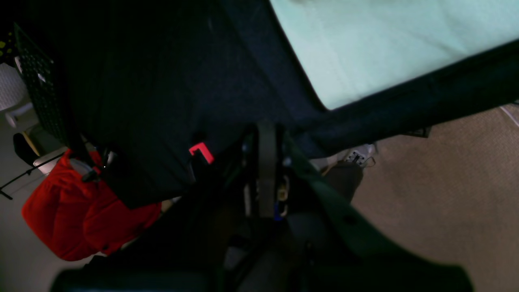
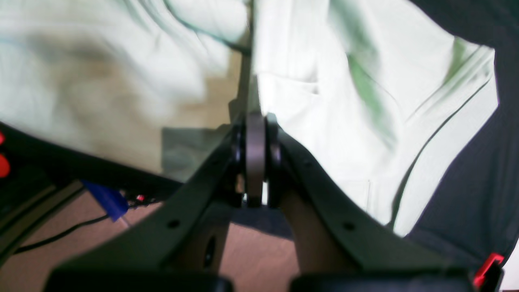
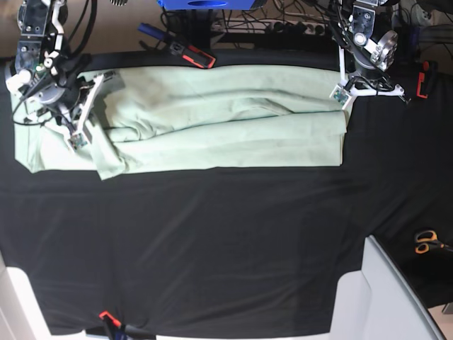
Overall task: Fold the T-shirt properly
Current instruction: 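Fold the grasped shirt end inward with the right gripper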
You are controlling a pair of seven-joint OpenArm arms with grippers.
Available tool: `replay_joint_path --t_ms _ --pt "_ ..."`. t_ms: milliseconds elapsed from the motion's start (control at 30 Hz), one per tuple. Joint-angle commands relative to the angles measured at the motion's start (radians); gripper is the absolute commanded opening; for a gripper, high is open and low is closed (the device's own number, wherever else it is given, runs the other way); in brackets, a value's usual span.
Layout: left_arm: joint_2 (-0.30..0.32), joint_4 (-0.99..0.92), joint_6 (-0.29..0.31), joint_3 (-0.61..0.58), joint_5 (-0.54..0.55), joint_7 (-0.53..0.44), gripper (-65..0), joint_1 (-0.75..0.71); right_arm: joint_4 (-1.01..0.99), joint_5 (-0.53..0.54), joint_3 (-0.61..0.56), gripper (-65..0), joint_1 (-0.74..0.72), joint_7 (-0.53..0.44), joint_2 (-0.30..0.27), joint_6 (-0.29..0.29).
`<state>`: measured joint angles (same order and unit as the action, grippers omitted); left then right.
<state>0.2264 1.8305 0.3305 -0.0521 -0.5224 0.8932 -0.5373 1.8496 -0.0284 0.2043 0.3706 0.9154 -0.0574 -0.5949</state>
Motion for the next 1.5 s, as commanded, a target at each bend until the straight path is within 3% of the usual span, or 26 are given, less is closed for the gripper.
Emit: replay_joint_path --t_ms 0,533,800,1133,1300,1467 --pt "0.009 0.015 -0.008 0.005 -0.015 0.001 -65.0 0.000 0.020 0.006 0.001 -65.0 0.008 -0.012 -0.003 -0.001" --pt "0.031 0.013 -0.008 0.005 -0.017 0.007 -65.0 0.001 0.015 0.006 0.001 -65.0 0.032 -0.014 0.035 -0.001" --pt "0.035 0.013 -0.008 0.005 -0.017 0.007 -65.0 0.001 0.015 0.006 -0.001 -65.0 0.032 -0.012 0.086 -0.001" --pt "0.035 0.013 -0.008 0.005 -0.017 0.007 -65.0 0.003 -0.060 0.006 -0.003 -65.0 0.024 -0.015 0.087 -0.001" --pt "0.035 0.013 -0.008 0.005 -0.017 0.007 -65.0 0.003 -0.129 0.006 -0.003 -65.0 0.011 -0.080 0.086 -0.001" --pt "0.035 0.011 -0.008 0.005 -0.017 0.007 -65.0 0.001 -0.155 0.005 -0.001 -65.0 -0.002 -0.086 0.080 -0.001"
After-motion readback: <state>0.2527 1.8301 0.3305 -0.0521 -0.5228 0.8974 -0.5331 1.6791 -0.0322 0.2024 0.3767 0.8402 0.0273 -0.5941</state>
